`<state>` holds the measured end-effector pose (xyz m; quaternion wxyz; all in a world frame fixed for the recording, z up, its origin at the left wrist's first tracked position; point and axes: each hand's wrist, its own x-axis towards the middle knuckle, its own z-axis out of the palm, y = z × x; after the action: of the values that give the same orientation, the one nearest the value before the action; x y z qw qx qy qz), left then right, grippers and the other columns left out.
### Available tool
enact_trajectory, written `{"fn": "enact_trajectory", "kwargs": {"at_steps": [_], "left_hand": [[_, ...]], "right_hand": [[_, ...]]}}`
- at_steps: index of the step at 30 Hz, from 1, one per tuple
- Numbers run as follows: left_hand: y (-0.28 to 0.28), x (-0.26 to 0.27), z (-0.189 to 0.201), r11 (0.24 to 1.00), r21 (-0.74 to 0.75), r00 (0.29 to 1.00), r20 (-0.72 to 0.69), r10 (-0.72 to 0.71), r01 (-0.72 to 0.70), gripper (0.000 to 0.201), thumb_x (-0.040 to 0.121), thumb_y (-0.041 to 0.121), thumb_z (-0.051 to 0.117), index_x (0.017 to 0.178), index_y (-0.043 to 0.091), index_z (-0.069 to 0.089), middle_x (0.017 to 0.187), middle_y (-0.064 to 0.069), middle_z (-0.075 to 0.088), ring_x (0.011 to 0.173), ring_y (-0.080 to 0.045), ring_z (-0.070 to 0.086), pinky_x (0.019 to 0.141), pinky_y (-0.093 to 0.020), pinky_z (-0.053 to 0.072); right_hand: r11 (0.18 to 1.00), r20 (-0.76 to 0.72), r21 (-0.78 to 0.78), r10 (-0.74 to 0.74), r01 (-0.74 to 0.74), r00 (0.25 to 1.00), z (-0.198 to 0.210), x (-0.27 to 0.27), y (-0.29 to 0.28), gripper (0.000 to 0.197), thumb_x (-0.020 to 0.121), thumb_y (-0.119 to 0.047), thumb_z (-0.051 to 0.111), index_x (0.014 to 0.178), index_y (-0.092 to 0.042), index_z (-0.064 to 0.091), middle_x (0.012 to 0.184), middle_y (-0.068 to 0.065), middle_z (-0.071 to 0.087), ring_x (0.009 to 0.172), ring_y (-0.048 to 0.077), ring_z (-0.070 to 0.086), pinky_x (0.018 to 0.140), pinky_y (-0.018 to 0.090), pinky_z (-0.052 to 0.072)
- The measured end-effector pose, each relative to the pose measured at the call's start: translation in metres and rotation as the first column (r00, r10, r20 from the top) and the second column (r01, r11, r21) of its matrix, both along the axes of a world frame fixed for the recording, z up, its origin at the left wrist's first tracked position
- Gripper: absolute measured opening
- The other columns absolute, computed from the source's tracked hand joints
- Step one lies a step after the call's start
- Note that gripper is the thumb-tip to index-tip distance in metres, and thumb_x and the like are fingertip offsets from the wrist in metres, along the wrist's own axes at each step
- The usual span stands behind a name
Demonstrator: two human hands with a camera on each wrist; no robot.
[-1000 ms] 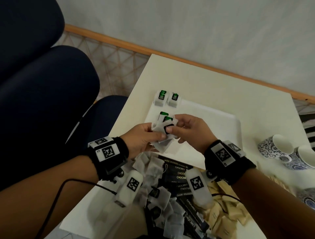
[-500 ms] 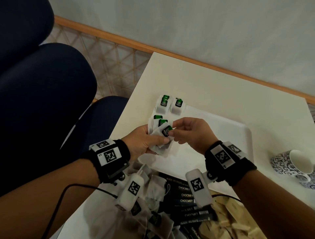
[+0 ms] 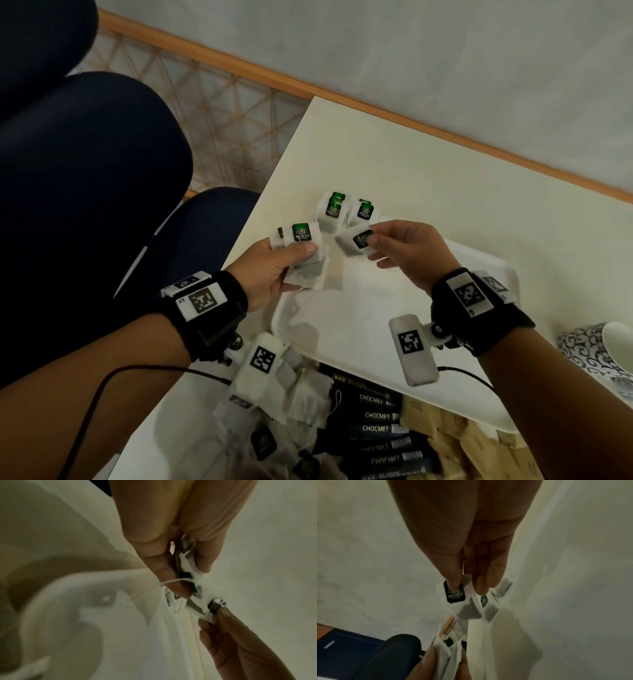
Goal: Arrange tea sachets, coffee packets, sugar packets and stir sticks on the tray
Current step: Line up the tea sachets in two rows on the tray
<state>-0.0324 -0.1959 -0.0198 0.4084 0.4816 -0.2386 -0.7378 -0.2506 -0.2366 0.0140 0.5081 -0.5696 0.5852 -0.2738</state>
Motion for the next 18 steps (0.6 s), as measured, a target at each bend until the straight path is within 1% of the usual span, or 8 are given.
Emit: {"fn": "enact_trajectory", "kwargs": {"at_steps": [2, 4, 6, 8, 10, 12, 15, 18], "left_hand": [[-0.003, 0.002, -0.003, 1.000, -0.001, 1.000, 0.018, 0.018, -0.018, 0.023, 0.084, 0.015, 0.064, 0.107, 0.010, 0.066, 0.092, -0.005, 0.072, 0.077, -0.015, 0.070, 0.058, -0.031, 0.058], [-0.007, 0.003, -0.006, 1.000, 0.007, 0.999, 0.038, 0.023, -0.023, 0.020, 0.090, 0.011, 0.059, 0.109, 0.010, 0.064, 0.092, -0.004, 0.070, 0.076, -0.015, 0.070, 0.054, -0.028, 0.055], [-0.011, 0.002, -0.007, 1.000, 0.020, 0.999, 0.045, 0.019, -0.019, 0.021, 0.094, 0.009, 0.052, 0.112, 0.011, 0.062, 0.095, -0.005, 0.069, 0.078, -0.017, 0.069, 0.057, -0.031, 0.056], [-0.016, 0.001, -0.008, 1.000, 0.025, 0.999, 0.049, 0.004, -0.006, 0.023, 0.095, 0.008, 0.046, 0.111, 0.012, 0.062, 0.098, -0.006, 0.068, 0.082, -0.019, 0.069, 0.067, -0.036, 0.058], [-0.020, -0.001, -0.007, 1.000, 0.025, 0.998, 0.054, -0.007, 0.006, 0.024, 0.096, 0.008, 0.045, 0.112, 0.011, 0.062, 0.101, -0.007, 0.069, 0.085, -0.020, 0.069, 0.074, -0.039, 0.058], [-0.024, -0.004, -0.007, 1.000, 0.009, 0.997, 0.068, -0.020, 0.019, 0.024, 0.096, 0.009, 0.047, 0.116, 0.008, 0.062, 0.104, -0.009, 0.069, 0.089, -0.021, 0.069, 0.075, -0.039, 0.059], [-0.029, -0.007, -0.008, 0.999, -0.014, 0.993, 0.118, -0.029, 0.031, 0.025, 0.095, 0.011, 0.053, 0.117, 0.006, 0.062, 0.105, -0.011, 0.068, 0.093, -0.025, 0.067, 0.073, -0.038, 0.060], [-0.031, -0.009, -0.011, 0.998, -0.034, 0.984, 0.167, -0.053, 0.059, 0.024, 0.093, 0.010, 0.058, 0.115, 0.003, 0.063, 0.102, -0.013, 0.069, 0.089, -0.025, 0.068, 0.067, -0.035, 0.059]], "right_hand": [[0.999, -0.101, -0.031, 0.035, -0.038, 0.994, -0.005, -0.002, -0.009, 0.015, 0.087, -0.011, 0.065, 0.084, -0.026, 0.070, 0.073, -0.002, 0.070, 0.063, 0.007, 0.062, 0.065, 0.023, 0.053], [0.994, -0.248, -0.043, 0.089, -0.103, 0.965, -0.011, -0.002, -0.020, 0.012, 0.085, -0.017, 0.066, 0.085, -0.028, 0.071, 0.072, -0.007, 0.068, 0.065, 0.004, 0.060, 0.066, 0.021, 0.050], [0.981, -0.390, -0.036, 0.163, -0.192, 0.906, -0.014, 0.000, -0.029, 0.010, 0.086, -0.022, 0.066, 0.092, -0.025, 0.073, 0.078, -0.009, 0.068, 0.073, 0.005, 0.059, 0.069, 0.019, 0.044], [0.968, -0.491, -0.030, 0.202, -0.249, 0.848, -0.017, 0.002, -0.040, 0.014, 0.087, -0.023, 0.063, 0.098, -0.024, 0.073, 0.087, -0.007, 0.068, 0.083, 0.008, 0.059, 0.073, 0.019, 0.040], [0.969, -0.524, -0.034, 0.193, -0.246, 0.830, -0.017, 0.004, -0.050, 0.017, 0.088, -0.023, 0.062, 0.101, -0.023, 0.072, 0.087, -0.007, 0.065, 0.086, 0.009, 0.057, 0.075, 0.020, 0.038], [0.971, -0.543, -0.052, 0.167, -0.232, 0.823, -0.020, 0.005, -0.061, 0.018, 0.088, -0.022, 0.062, 0.102, -0.021, 0.073, 0.084, -0.008, 0.062, 0.085, 0.009, 0.055, 0.076, 0.020, 0.038], [0.977, -0.556, -0.085, 0.117, -0.196, 0.823, -0.024, 0.006, -0.072, 0.018, 0.088, -0.023, 0.062, 0.102, -0.021, 0.073, 0.086, -0.007, 0.062, 0.086, 0.012, 0.056, 0.078, 0.024, 0.043], [0.980, -0.563, -0.105, 0.084, -0.171, 0.822, -0.028, 0.005, -0.078, 0.018, 0.089, -0.022, 0.061, 0.102, -0.023, 0.072, 0.088, -0.005, 0.065, 0.085, 0.013, 0.057, 0.078, 0.028, 0.047]]}}
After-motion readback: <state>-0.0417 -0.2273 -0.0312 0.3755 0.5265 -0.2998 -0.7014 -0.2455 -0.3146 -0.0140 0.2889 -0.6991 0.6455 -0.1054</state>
